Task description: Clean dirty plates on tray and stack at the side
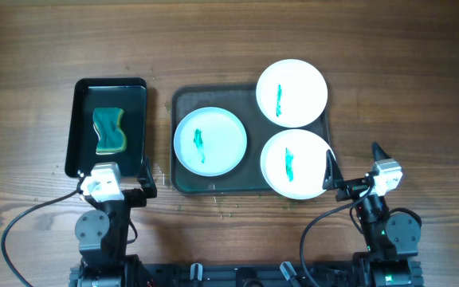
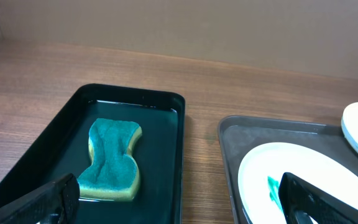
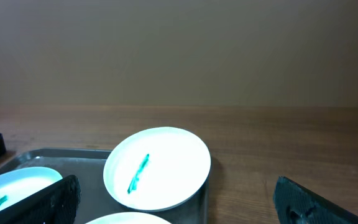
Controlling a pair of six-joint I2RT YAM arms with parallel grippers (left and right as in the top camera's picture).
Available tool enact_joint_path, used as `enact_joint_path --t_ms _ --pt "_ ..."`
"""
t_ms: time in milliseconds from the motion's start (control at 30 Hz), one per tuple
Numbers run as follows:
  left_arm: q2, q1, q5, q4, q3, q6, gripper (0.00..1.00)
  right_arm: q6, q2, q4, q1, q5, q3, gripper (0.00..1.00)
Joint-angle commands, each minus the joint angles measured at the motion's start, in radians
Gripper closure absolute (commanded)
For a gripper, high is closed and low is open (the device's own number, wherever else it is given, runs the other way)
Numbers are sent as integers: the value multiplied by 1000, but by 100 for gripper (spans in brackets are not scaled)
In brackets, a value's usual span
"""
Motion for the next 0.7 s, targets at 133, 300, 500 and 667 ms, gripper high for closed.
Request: enact_joint_path --t_ms 133,300,500,667 --pt "10 -3 -13 -18 64 15 0 -9 97 -12 4 -81 95 0" --pt "133 -3 -14 -125 230 15 0 13 338 -115 4 -106 323 0" --pt "551 -3 -9 -424 692 12 0 13 795 -507 4 -216 779 0" --pt "971 -3 109 -819 1147 11 0 19 1113 -824 4 -238 1103 0"
